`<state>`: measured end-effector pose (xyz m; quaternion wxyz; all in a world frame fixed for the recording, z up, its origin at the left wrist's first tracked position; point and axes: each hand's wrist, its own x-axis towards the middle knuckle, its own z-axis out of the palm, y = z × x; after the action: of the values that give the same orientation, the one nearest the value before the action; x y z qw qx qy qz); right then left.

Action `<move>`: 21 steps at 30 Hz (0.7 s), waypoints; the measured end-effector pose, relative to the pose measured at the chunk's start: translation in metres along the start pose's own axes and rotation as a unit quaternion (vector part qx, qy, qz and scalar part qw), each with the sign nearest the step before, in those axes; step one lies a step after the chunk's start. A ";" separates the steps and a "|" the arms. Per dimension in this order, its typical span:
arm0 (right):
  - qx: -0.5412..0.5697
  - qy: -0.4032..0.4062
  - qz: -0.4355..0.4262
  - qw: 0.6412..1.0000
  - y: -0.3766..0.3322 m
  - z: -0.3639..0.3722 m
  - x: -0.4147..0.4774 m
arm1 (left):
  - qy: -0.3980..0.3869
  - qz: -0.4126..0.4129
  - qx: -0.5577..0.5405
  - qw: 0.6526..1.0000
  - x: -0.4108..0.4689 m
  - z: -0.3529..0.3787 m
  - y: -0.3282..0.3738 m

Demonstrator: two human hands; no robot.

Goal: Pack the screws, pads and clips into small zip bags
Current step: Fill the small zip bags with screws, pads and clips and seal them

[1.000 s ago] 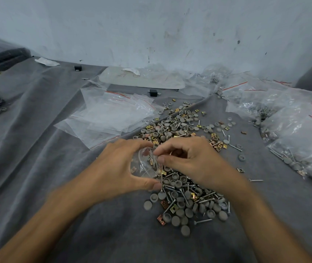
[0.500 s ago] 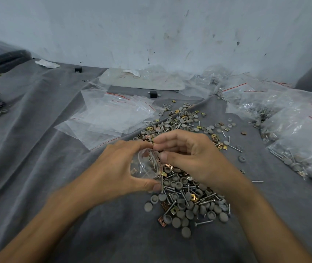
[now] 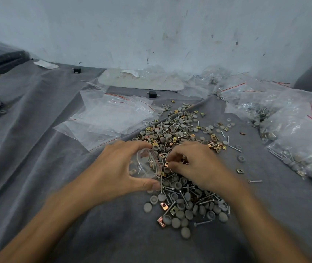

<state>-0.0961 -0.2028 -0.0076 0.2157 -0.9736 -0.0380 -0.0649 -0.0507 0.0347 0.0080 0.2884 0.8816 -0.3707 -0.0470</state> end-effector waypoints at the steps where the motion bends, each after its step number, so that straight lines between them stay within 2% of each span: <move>1: -0.027 -0.010 -0.004 1.000 -0.001 0.003 0.001 | -0.002 -0.001 -0.001 1.000 0.000 0.000 0.000; 4: -0.070 -0.026 0.003 0.997 -0.002 0.011 0.002 | -0.001 -0.003 -0.004 1.000 -0.001 -0.001 0.000; 13: -0.056 -0.031 0.000 0.998 -0.001 0.011 0.002 | -0.002 -0.008 -0.008 1.000 -0.002 -0.001 -0.002; 18: 0.061 0.026 0.039 0.997 0.006 -0.004 -0.002 | -0.002 -0.009 -0.004 1.000 -0.001 -0.001 -0.002; 21: 0.176 0.079 0.024 0.981 0.005 -0.010 -0.004 | -0.003 -0.006 0.006 1.000 -0.001 0.000 -0.001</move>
<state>-0.1009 -0.2121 -0.0011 0.3875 -0.9128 -0.0078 -0.1290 -0.0509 0.0359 0.0075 0.2814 0.8854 -0.3667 -0.0486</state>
